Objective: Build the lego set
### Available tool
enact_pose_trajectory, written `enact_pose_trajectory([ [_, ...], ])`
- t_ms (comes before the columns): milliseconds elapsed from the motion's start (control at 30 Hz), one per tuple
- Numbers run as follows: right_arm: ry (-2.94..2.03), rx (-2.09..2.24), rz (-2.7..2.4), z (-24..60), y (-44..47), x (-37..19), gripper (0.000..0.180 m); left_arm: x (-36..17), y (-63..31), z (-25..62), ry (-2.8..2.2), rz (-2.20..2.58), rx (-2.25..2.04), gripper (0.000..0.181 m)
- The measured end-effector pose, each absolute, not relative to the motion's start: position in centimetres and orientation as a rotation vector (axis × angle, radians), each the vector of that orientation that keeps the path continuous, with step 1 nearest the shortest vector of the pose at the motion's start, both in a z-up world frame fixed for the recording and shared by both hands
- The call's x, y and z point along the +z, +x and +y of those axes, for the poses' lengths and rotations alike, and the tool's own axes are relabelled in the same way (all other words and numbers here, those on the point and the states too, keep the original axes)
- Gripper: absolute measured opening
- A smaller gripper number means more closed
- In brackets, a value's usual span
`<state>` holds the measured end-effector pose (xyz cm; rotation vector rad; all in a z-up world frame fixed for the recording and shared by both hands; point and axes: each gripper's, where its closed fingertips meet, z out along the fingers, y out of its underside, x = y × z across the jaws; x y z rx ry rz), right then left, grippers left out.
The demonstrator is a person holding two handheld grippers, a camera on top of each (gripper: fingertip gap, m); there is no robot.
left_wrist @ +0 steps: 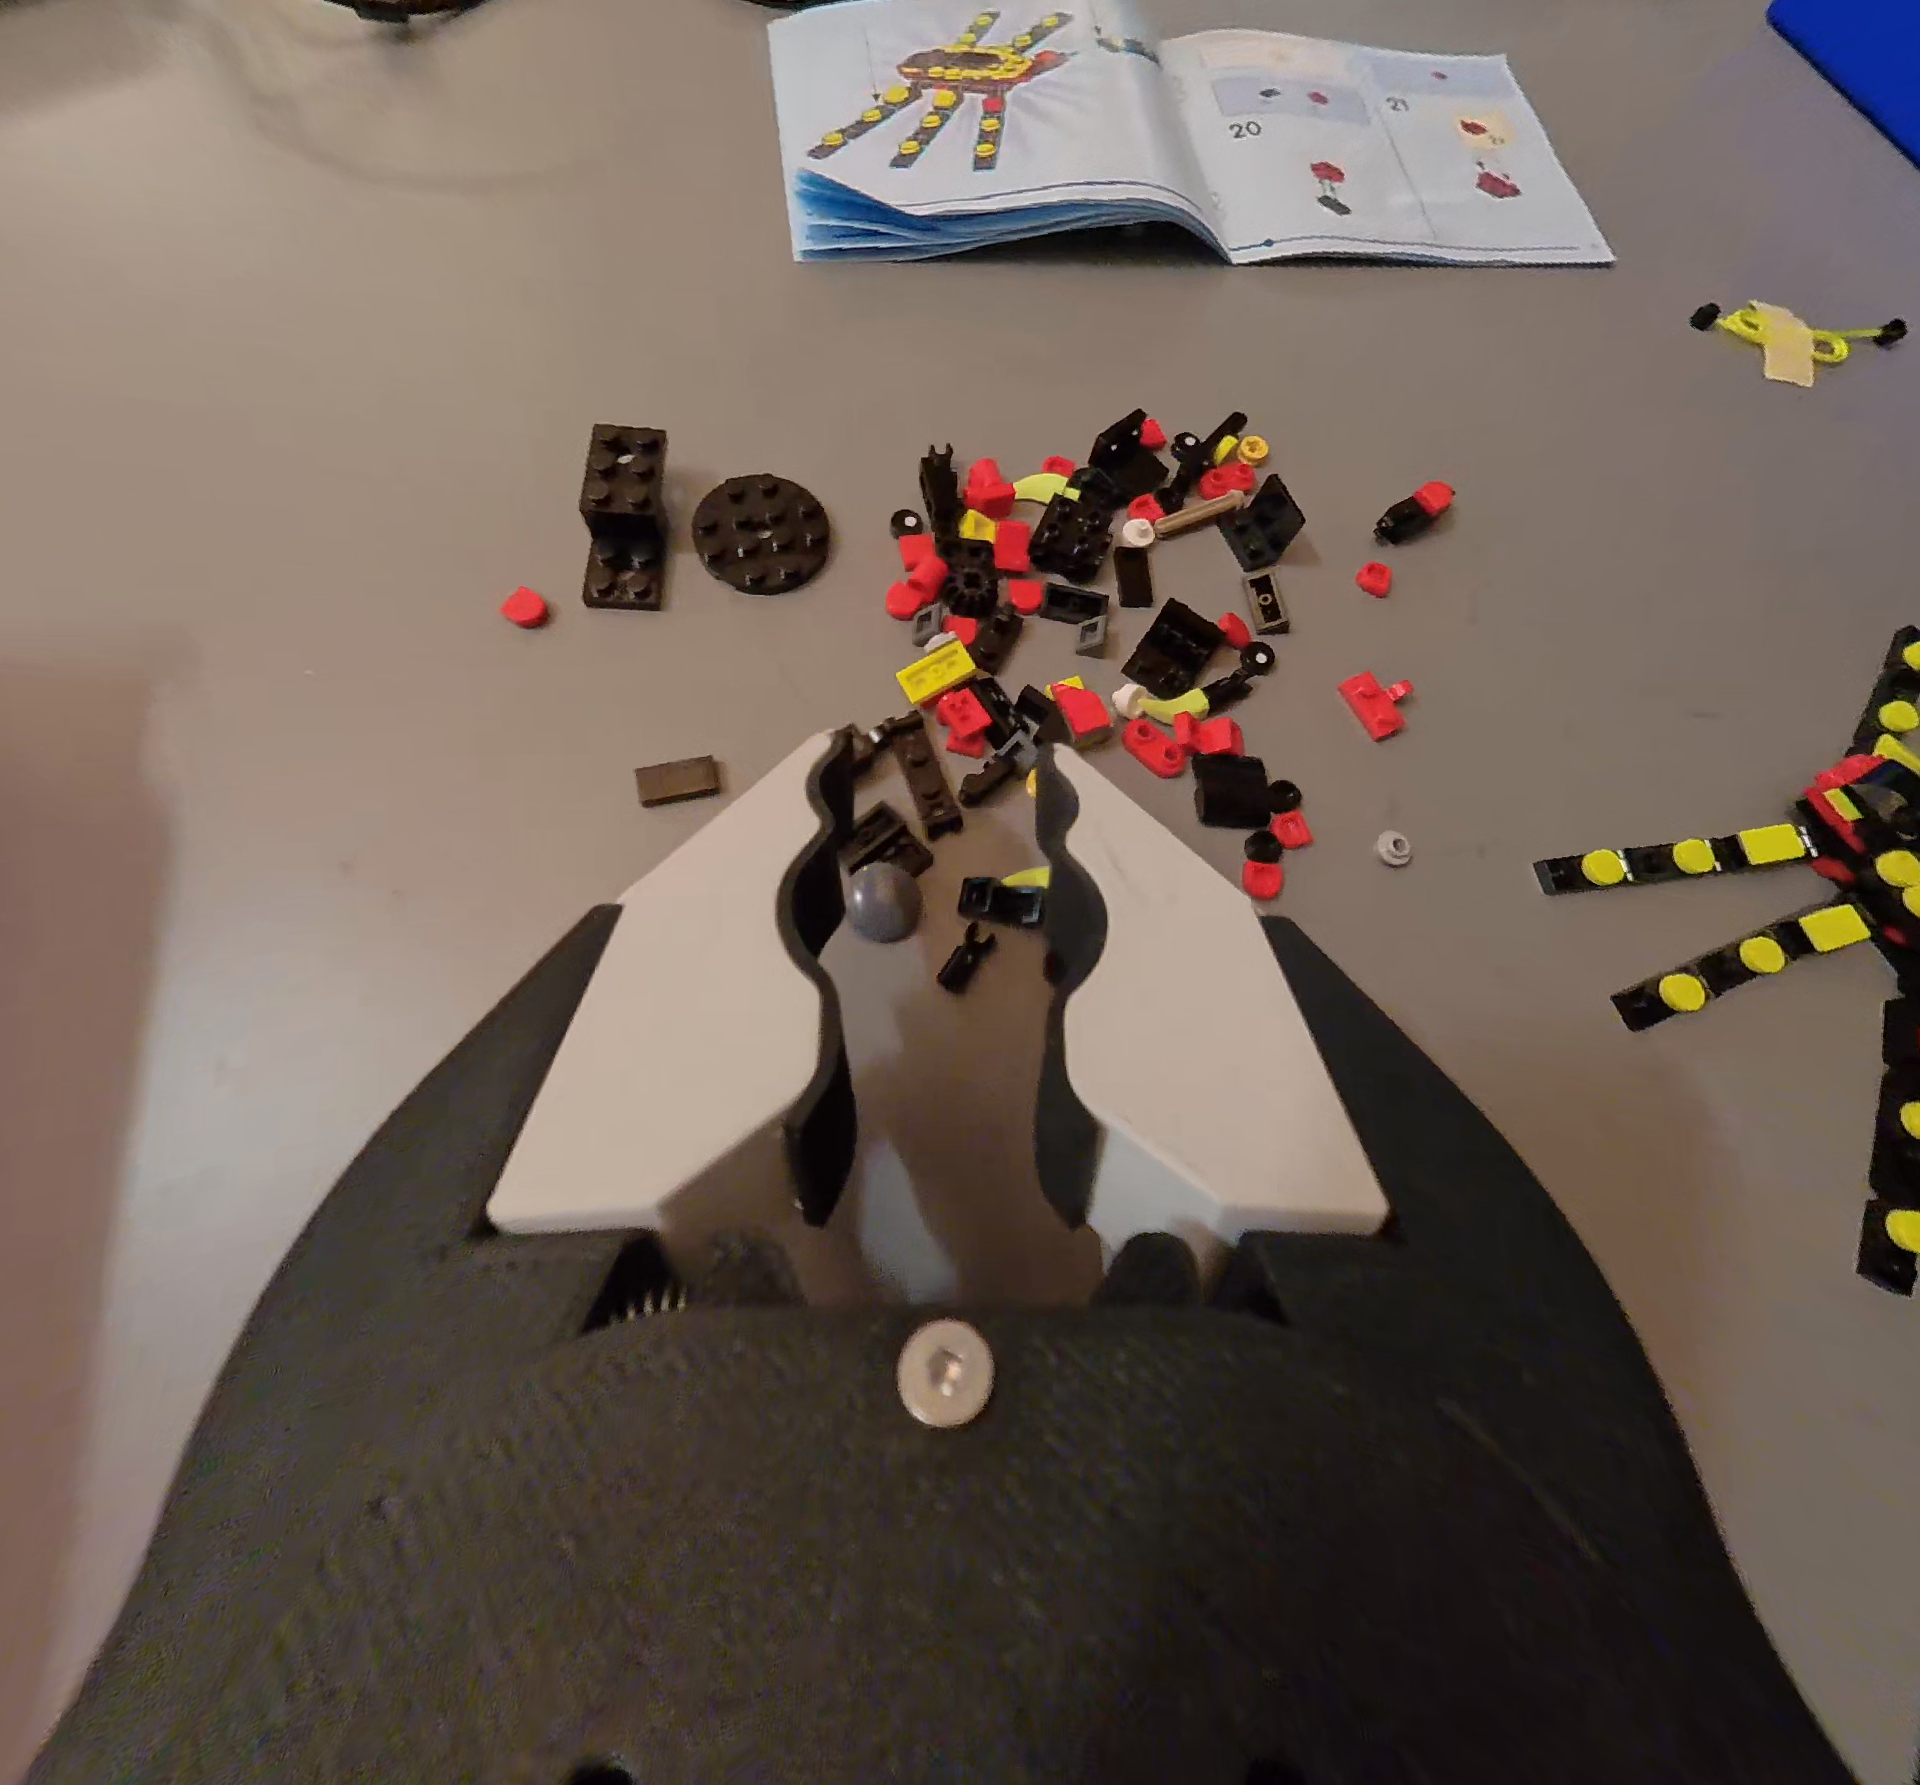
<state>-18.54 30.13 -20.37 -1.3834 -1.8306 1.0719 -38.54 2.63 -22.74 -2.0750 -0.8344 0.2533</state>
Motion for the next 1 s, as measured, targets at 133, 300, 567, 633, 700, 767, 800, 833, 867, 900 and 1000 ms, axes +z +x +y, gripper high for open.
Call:
enact_pose_trajectory([
  [133,-1.386,1.077,-1.829,30.2,-18.5,-20.4,0.005,-23.0,-39.0,3.4,-2.111,-0.796,0.273,0.018],
  [300,-1.385,1.072,-1.826,30.2,-18.5,-20.3,0.005,-23.5,-39.2,4.2,-2.141,-0.787,0.223,0.012],
  [567,-1.388,1.070,-1.831,30.2,-18.5,-20.4,0.005,-24.7,-39.1,4.0,-2.168,-0.840,0.171,0.005],
  [633,-1.387,1.071,-1.829,30.2,-18.5,-20.4,0.005,-24.7,-38.9,4.2,-2.158,-0.847,0.137,0.000],
  [700,-1.385,1.071,-1.828,30.2,-18.5,-20.3,0.005,-24.5,-38.9,4.2,-2.137,-0.857,0.121,0.000],
  [767,-1.383,1.070,-1.828,30.2,-18.5,-20.3,0.005,-24.1,-39.1,4.1,-2.101,-0.871,0.107,0.000],
  [800,-1.384,1.071,-1.828,30.2,-18.5,-20.3,0.005,-23.9,-39.1,4.1,-2.084,-0.879,0.096,0.000],
  [833,-1.384,1.071,-1.829,30.2,-18.5,-20.3,0.005,-23.8,-39.1,4.1,-2.075,-0.884,0.084,0.000],
  [867,-1.384,1.072,-1.829,30.2,-18.5,-20.3,0.005,-23.9,-39.1,4.1,-2.074,-0.886,0.075,0.000],
  [900,-1.385,1.072,-1.830,30.2,-18.5,-20.3,0.005,-24.0,-39.1,4.1,-2.079,-0.886,0.071,0.002],
  [1000,-1.386,1.072,-1.832,30.2,-18.5,-20.4,0.005,-24.3,-39.2,4.4,-2.108,-0.866,0.107,0.012],
])
